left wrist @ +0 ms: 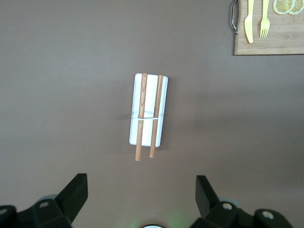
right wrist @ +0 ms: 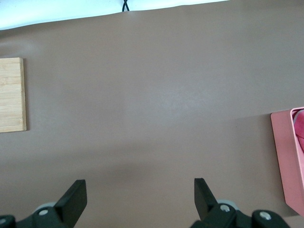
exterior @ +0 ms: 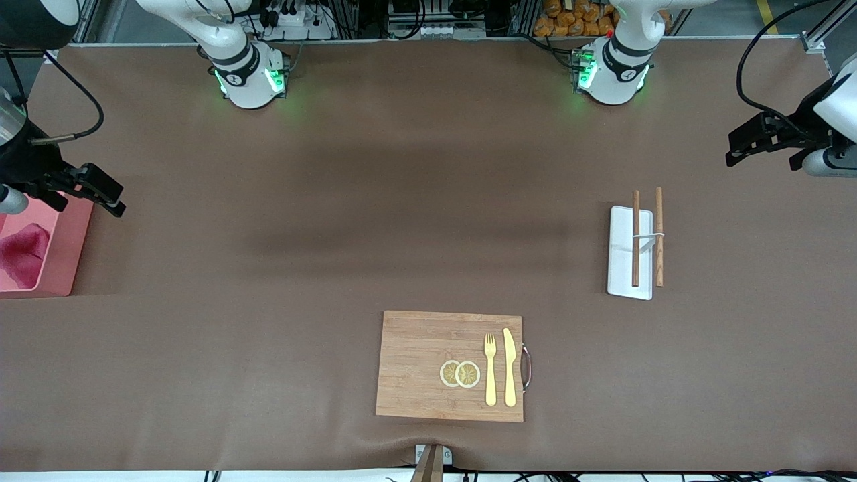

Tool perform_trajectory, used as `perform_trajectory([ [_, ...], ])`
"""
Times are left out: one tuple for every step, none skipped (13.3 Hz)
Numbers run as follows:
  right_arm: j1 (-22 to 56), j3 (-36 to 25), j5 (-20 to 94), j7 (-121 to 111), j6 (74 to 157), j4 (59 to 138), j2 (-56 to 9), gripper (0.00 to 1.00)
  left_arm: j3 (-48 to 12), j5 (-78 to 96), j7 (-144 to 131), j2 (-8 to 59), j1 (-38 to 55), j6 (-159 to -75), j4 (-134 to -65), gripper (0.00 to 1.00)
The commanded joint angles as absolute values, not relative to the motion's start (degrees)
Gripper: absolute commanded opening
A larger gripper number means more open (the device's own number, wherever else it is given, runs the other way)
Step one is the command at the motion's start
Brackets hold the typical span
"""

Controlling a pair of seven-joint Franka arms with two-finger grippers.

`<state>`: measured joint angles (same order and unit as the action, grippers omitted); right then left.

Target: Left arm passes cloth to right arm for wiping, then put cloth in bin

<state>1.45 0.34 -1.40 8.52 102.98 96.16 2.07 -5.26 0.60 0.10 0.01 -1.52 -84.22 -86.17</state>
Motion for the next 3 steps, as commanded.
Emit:
perform_trajectory([
  [1.7, 0.3, -1.0, 9.3, 102.4, 96.2, 2.9, 1.0, -5.4, 1.0, 1.1, -0.2, -1.7, -84.2, -86.0, 1.0],
  [1.7, 0.3, -1.0, 9.2, 102.3, 96.2, 2.9, 1.0, -5.4, 1.0, 1.1, -0.2, -1.7, -84.2, -86.0, 1.0],
  [1.6, 0.3, -1.0, 9.1, 102.5, 96.2, 2.8, 1.0, -5.4, 1.0, 1.1, -0.2, -1.8, -84.2, -86.0, 1.0],
])
